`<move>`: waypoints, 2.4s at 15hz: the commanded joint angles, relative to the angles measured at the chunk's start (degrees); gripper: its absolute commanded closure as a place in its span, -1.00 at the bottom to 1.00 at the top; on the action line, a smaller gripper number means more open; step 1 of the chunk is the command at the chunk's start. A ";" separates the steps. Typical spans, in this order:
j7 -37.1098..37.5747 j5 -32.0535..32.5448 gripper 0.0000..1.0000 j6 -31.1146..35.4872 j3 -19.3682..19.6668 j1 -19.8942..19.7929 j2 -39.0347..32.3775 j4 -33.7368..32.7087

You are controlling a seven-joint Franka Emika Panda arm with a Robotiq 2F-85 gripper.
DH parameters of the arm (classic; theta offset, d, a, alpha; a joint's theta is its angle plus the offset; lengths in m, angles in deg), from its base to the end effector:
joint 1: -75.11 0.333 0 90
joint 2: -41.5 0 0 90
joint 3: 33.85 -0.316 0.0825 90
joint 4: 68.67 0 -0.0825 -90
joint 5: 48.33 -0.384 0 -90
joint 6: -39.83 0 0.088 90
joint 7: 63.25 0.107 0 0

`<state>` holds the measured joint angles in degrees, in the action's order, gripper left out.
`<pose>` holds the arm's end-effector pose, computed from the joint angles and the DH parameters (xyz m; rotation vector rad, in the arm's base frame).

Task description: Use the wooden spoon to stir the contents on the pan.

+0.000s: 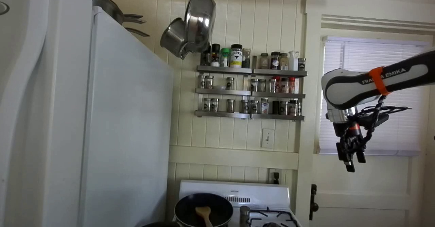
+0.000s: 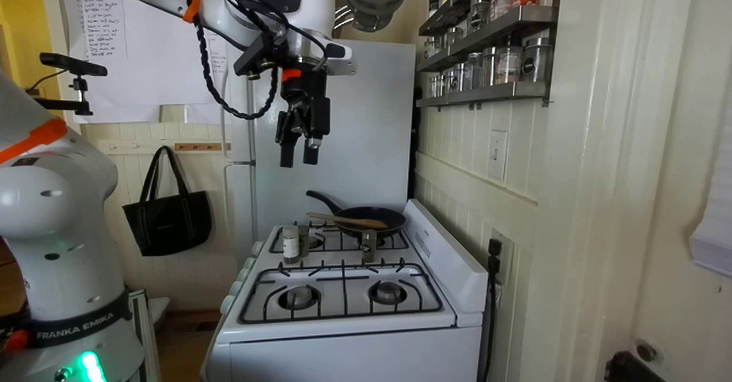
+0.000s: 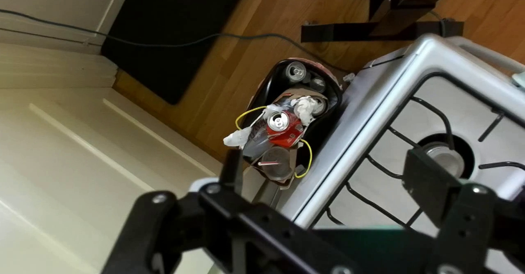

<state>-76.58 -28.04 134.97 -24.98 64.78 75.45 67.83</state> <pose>0.3281 -0.1579 0.5212 2.9083 -0.0217 -0.2878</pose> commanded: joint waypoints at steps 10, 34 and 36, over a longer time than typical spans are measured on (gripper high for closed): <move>31.24 -26.87 -1.00 2.56 -13.83 9.90 -9.67 -1.12; 39.89 -23.63 -1.00 28.47 -22.41 17.70 -36.25 -14.66; 40.09 -23.40 -1.00 30.09 -22.16 18.62 -40.04 -16.95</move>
<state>-37.08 -51.55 162.73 -47.90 81.42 42.18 55.26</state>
